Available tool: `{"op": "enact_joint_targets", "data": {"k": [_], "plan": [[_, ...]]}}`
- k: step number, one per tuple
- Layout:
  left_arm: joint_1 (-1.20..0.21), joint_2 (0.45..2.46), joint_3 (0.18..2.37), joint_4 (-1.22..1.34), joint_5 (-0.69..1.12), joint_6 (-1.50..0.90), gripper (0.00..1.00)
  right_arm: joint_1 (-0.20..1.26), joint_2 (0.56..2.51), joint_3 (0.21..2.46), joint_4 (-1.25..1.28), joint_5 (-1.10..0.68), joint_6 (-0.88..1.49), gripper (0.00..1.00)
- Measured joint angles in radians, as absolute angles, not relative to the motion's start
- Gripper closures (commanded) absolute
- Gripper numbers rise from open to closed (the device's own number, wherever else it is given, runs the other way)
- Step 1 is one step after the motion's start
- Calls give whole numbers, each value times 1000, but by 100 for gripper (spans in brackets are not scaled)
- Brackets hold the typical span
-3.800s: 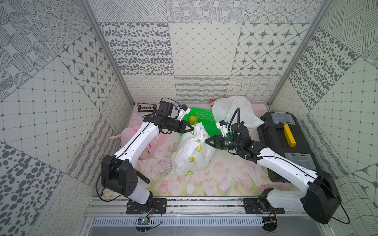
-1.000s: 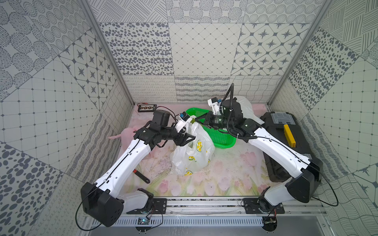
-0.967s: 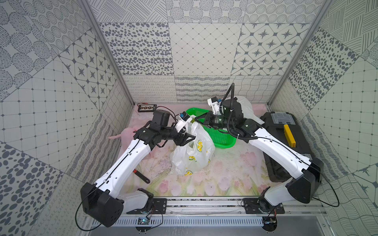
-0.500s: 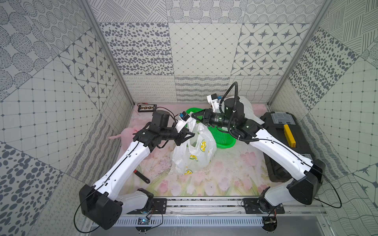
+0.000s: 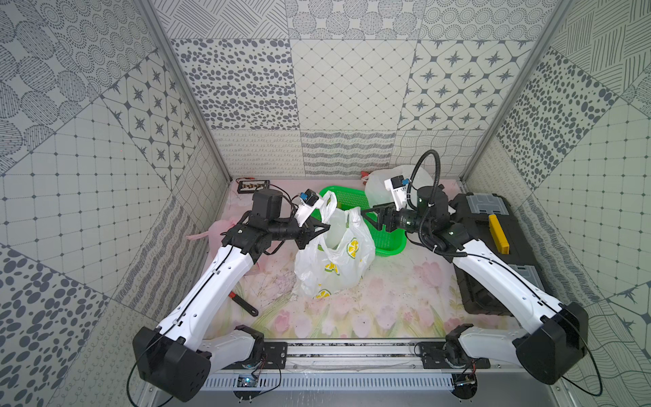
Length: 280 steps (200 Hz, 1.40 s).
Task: Place the pears into plastic bags & tie knots
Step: Adjust the plastic bag at the center of the board.
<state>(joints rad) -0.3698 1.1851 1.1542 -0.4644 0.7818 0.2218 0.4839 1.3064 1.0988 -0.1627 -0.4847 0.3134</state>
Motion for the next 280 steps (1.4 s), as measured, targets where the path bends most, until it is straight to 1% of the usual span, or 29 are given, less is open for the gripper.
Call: {"op": "enact_joint_targets", "data": {"k": [26,66,82,90,103,123,130,149,164,176,190,209,226,254,267,280], "plan": [[-359,1190,1158,-471,809,231,100,480,1369,1054,-94,-486,204,25],[-350,1201,1158,-484,841,242,100,487,1406,1013,41,-524,123,25],[-348,1211,1161,-489,855,245,100,509,1428,1019,82,-533,105,26],[-347,1217,1165,-493,859,245,100,514,1439,1021,105,-538,104,29],[-346,1225,1171,-501,865,247,100,525,1463,1033,139,-549,106,36],[-346,1235,1177,-513,879,255,100,531,1499,1056,187,-557,125,53],[-346,1237,1179,-515,883,258,100,532,1504,1057,202,-558,137,61],[-346,1239,1183,-522,886,268,98,533,1509,1056,246,-560,179,87],[-346,1240,1185,-526,887,273,96,538,1507,1055,279,-561,216,100],[-346,1244,1196,-538,885,273,90,543,1502,1050,287,-549,237,100],[-345,1254,1225,-556,881,272,88,555,1479,1031,280,-525,248,100],[-345,1274,1274,-580,879,270,89,588,1411,1010,221,-472,250,100],[-345,1299,1313,-609,880,273,92,628,1331,999,173,-425,244,100],[-345,1358,1362,-672,883,288,93,680,1221,983,125,-378,232,100],[-345,1388,1382,-699,886,292,91,691,1198,983,107,-368,228,100],[-345,1415,1403,-725,900,296,87,700,1198,987,82,-363,219,100]]}}
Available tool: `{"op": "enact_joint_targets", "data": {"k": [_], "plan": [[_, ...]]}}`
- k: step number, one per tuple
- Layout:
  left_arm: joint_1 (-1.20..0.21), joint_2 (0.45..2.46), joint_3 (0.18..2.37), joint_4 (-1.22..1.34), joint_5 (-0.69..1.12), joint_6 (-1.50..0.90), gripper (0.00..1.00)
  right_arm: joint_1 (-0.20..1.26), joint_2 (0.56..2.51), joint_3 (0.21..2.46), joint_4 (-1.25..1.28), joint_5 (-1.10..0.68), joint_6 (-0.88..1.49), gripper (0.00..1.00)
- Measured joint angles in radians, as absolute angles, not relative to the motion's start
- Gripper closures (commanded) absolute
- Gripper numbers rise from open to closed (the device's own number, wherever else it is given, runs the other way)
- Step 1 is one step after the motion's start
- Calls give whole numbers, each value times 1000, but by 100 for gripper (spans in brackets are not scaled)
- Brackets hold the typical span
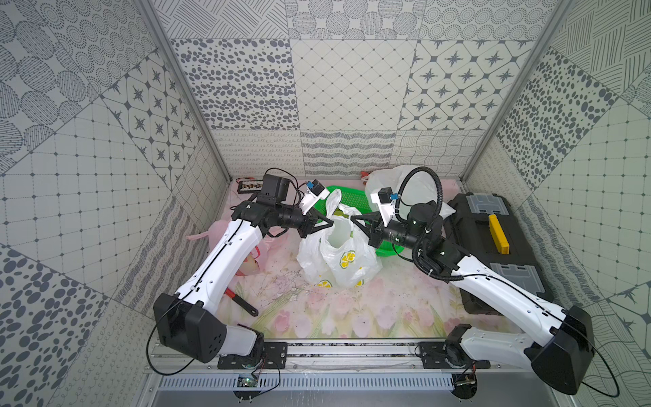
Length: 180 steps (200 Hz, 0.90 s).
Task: Place the pears into plastic bags & tie knots
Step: Adjust the plastic bag at the center of the board, then tie the plastic bag at the center of the board.
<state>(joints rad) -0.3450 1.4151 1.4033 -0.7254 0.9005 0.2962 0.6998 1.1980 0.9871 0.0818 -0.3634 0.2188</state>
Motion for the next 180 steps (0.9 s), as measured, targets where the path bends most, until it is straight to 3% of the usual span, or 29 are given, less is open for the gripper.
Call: {"op": "enact_joint_targets", "data": {"k": [119,159,180], "plan": [[-377,1419,1453,-837,977,397,42,771,1349,1199,-237,-339,122,100],[-384,1395,1452,-818,971,395,40,796,1372,1219,-293,-331,95,100],[-386,1396,1450,-802,971,381,47,802,1381,1222,-307,-329,93,100]]}}
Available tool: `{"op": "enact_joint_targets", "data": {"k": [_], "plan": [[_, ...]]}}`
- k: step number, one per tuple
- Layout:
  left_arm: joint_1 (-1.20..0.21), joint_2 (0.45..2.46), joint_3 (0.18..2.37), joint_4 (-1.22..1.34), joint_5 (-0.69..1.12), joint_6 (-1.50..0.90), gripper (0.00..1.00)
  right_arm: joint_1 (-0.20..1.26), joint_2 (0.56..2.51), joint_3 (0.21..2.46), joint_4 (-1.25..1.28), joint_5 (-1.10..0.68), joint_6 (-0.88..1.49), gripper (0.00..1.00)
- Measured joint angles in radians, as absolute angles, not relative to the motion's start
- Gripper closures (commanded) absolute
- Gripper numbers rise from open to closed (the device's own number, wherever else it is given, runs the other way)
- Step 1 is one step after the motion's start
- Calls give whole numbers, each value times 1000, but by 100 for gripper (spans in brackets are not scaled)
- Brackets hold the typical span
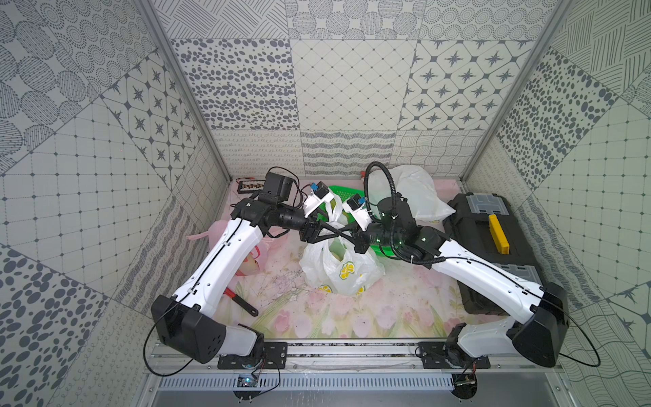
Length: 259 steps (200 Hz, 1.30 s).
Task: Place the pears into plastic bags & tie knots
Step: Tie the plastic bag at the center of the board.
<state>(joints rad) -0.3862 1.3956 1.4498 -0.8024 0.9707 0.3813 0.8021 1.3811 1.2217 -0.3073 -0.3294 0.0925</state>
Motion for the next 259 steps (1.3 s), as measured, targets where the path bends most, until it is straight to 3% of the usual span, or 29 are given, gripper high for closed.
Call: {"op": "enact_joint_targets", "data": {"k": [10,17,27,35,62,105,138,181,195,233,259], "plan": [[-388,1398,1449,-791,971,376,55,802,1381,1222,-307,-330,93,100],[-389,1400,1448,-783,971,370,69,802,1381,1222,-307,-330,93,99],[-390,1404,1446,-773,969,362,91,802,1381,1223,-308,-331,97,86],[-391,1407,1445,-768,963,360,100,799,1381,1223,-311,-337,103,78],[-393,1411,1440,-766,935,367,100,747,1348,1209,-304,-408,184,53],[-398,1404,1421,-766,924,374,100,648,1326,1337,-373,-487,366,48],[-410,1401,1421,-767,925,380,100,652,1438,1532,-447,-520,428,50],[-414,1392,1421,-768,925,398,100,650,1577,1660,-567,-542,451,60],[-415,1389,1418,-769,925,403,100,646,1603,1685,-596,-552,461,68],[-418,1386,1412,-770,922,413,100,640,1611,1703,-590,-595,488,100],[-412,1386,1412,-770,897,408,100,640,1556,1625,-516,-606,502,100]]}}
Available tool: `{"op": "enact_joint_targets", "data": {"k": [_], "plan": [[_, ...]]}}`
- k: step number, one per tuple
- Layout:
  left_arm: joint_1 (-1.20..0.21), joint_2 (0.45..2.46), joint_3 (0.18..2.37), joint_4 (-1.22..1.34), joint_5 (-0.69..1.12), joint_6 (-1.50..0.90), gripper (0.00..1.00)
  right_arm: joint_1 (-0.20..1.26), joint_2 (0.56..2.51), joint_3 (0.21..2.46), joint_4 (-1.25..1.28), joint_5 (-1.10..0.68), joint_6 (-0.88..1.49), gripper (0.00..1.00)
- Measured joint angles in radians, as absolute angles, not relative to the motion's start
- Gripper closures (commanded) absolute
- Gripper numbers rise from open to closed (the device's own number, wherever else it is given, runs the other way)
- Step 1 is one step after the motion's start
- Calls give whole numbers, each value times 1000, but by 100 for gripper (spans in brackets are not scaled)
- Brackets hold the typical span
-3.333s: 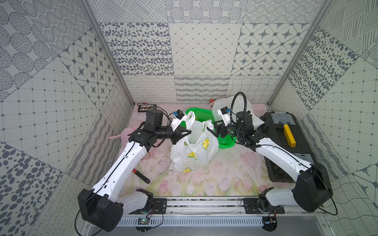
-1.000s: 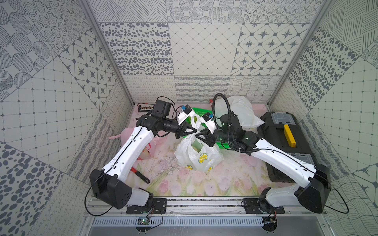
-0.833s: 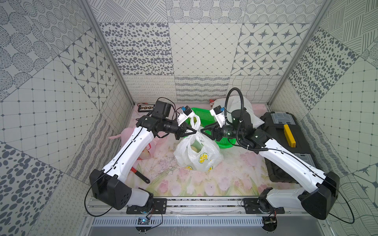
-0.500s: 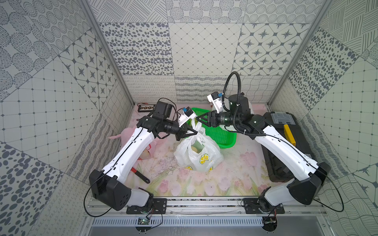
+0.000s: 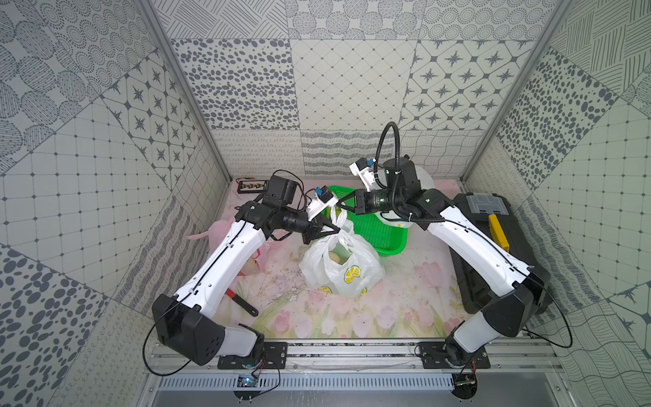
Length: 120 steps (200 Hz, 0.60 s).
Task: Place the pears into plastic bags & tie knots
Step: Tie the plastic bag at the center of the board.
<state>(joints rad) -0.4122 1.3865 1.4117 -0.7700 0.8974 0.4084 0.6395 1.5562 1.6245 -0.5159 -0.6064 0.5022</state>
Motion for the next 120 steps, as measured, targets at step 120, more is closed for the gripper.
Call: {"op": "enact_joint_targets", "data": {"k": [120], "plan": [[-363,1446,1457,-911,901,278,100,952,1336,925,193,-285,535,100]]}}
